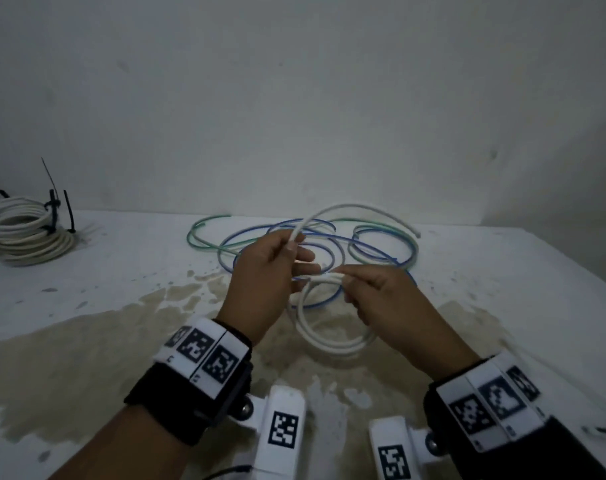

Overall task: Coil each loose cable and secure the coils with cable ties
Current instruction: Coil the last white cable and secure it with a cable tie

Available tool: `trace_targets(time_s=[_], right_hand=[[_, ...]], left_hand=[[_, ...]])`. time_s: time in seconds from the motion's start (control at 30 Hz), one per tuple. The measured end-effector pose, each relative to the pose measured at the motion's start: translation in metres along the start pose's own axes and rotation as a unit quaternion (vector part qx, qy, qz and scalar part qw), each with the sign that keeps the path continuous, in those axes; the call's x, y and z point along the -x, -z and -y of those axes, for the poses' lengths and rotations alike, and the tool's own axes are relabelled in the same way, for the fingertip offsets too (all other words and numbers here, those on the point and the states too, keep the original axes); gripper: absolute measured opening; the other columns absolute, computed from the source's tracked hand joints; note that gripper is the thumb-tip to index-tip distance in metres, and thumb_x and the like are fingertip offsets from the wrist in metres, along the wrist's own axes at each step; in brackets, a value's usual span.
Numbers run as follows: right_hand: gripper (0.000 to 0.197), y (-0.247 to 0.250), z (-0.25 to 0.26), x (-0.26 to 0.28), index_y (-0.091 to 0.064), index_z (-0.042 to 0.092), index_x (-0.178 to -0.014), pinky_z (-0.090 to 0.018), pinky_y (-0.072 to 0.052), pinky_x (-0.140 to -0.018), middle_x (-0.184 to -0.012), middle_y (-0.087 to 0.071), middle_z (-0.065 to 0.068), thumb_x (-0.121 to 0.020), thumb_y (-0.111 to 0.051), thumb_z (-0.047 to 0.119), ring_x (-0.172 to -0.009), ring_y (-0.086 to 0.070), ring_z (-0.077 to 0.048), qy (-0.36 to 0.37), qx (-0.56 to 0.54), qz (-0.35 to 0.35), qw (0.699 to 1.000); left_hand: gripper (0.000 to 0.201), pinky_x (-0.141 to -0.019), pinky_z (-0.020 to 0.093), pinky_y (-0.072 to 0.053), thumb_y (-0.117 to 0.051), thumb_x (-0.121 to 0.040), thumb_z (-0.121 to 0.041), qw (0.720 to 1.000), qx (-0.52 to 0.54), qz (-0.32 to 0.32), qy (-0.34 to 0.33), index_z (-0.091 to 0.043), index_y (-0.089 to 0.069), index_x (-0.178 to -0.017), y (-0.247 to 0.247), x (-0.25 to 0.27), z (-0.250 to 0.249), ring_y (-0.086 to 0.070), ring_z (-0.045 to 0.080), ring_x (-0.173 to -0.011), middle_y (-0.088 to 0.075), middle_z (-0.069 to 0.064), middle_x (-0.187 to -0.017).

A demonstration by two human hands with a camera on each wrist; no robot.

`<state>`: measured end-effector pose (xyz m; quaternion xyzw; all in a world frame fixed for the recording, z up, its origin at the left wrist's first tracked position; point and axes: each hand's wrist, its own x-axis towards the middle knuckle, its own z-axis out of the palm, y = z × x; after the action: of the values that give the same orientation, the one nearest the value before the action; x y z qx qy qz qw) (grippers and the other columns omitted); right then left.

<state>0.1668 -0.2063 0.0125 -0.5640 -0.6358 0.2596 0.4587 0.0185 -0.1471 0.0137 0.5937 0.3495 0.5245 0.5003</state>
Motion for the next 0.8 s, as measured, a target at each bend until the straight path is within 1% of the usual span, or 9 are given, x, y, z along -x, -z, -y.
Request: trace_targets(time_s=[0.07, 0.17, 0.27, 0.33, 0.4, 0.5, 0.57, 0.67, 0.8], right_hand=[[0.035, 0.0, -0.003, -0.001, -0.066, 0.042, -0.083, -0.019, -0.033, -0.048, -0.061, -0.055, -0.003, -0.097, -0.047, 0.015, -0.049, -0.04, -0.012, -0.004, 0.021, 0.017, 1.0], [0.039, -0.001, -0.008, -0.002, -0.062, 0.051, -0.086, -0.028, -0.04, -0.055, -0.078, -0.068, -0.013, -0.095, -0.049, 0.015, -0.058, -0.052, -0.022, 0.007, 0.052, 0.049, 0.997], [0.024, -0.004, -0.017, -0.003, -0.064, 0.038, -0.092, -0.03, -0.047, -0.074, -0.089, -0.069, 0.0, -0.093, -0.053, 0.016, -0.081, -0.062, -0.015, 0.016, 0.063, 0.036, 0.997], [0.009, -0.003, -0.022, -0.004, -0.057, 0.026, -0.086, -0.022, -0.045, -0.07, -0.08, -0.062, 0.008, -0.09, -0.058, 0.018, -0.074, -0.058, -0.002, 0.007, 0.044, 0.006, 0.999], [0.011, -0.002, -0.024, -0.003, -0.055, 0.021, -0.08, -0.016, -0.042, -0.063, -0.074, -0.061, 0.008, -0.088, -0.063, 0.021, -0.066, -0.056, 0.001, 0.009, 0.035, -0.014, 0.999], [0.012, -0.001, -0.021, 0.0, -0.059, 0.016, -0.078, -0.015, -0.045, -0.06, -0.071, -0.068, 0.003, -0.087, -0.066, 0.02, -0.063, -0.061, -0.002, 0.009, 0.003, -0.017, 1.0], [0.01, -0.001, -0.016, 0.002, -0.06, 0.016, -0.079, -0.019, -0.047, -0.061, -0.07, -0.07, 0.001, -0.086, -0.067, 0.018, -0.064, -0.066, -0.007, 0.004, -0.032, -0.015, 0.999], [0.012, 0.0, -0.011, 0.005, -0.058, 0.026, -0.094, -0.025, -0.052, -0.067, -0.071, -0.072, 0.005, -0.089, -0.062, 0.017, -0.066, -0.069, -0.007, -0.026, -0.053, -0.02, 0.998], [0.029, 0.013, -0.021, 0.007, -0.061, 0.029, -0.119, -0.01, -0.039, -0.062, -0.069, -0.067, 0.012, -0.093, -0.056, 0.021, -0.064, -0.06, 0.0, 0.009, 0.176, -0.091, 0.98]], left_hand=[[0.024, -0.067, 0.039, -0.058, -0.04, -0.101, -0.011, 0.998, -0.038, 0.039, 0.017, -0.017, -0.063, -0.097, 0.001, 0.001, 0.004, -0.069, 0.022, -0.075, -0.068, 0.008, -0.086], [0.024, -0.06, 0.036, -0.058, -0.042, -0.101, -0.01, 0.991, -0.061, 0.106, 0.047, -0.015, -0.066, -0.097, -0.001, 0.004, 0.008, -0.068, 0.023, -0.067, -0.07, 0.008, -0.079], [0.026, -0.053, 0.03, -0.052, -0.041, -0.1, -0.007, 0.985, -0.051, 0.147, 0.071, -0.009, -0.067, -0.098, -0.005, 0.005, 0.009, -0.062, 0.023, -0.059, -0.067, 0.011, -0.073], [0.027, -0.052, 0.027, -0.049, -0.042, -0.1, -0.008, 0.983, -0.058, 0.162, 0.068, -0.006, -0.068, -0.101, -0.006, 0.006, 0.011, -0.059, 0.02, -0.056, -0.065, 0.004, -0.068], [0.027, -0.055, 0.027, -0.048, -0.043, -0.1, -0.014, 0.976, -0.092, 0.189, 0.054, -0.008, -0.069, -0.102, -0.006, 0.009, 0.012, -0.058, 0.016, -0.056, -0.064, -0.001, -0.066], [0.025, -0.056, 0.024, -0.047, -0.043, -0.101, -0.016, 0.962, -0.151, 0.227, 0.018, -0.011, -0.067, -0.106, -0.003, 0.011, 0.011, -0.056, 0.012, -0.056, -0.066, 0.011, -0.083], [0.025, -0.052, 0.021, -0.043, -0.044, -0.1, -0.014, 0.963, -0.149, 0.226, 0.003, -0.007, -0.067, -0.105, 0.0, 0.01, 0.011, -0.051, 0.011, -0.053, -0.065, 0.018, -0.084], [0.025, -0.052, 0.018, -0.039, -0.046, -0.1, -0.018, 0.962, -0.169, 0.214, -0.02, -0.017, -0.069, -0.11, 0.002, 0.013, 0.014, -0.048, 0.009, -0.049, -0.065, 0.013, -0.07], [0.022, -0.054, 0.017, -0.039, -0.048, -0.099, -0.018, 0.962, -0.209, 0.17, -0.048, -0.017, -0.07, -0.1, 0.007, 0.013, 0.02, -0.048, 0.002, -0.048, -0.064, -0.002, -0.065]])
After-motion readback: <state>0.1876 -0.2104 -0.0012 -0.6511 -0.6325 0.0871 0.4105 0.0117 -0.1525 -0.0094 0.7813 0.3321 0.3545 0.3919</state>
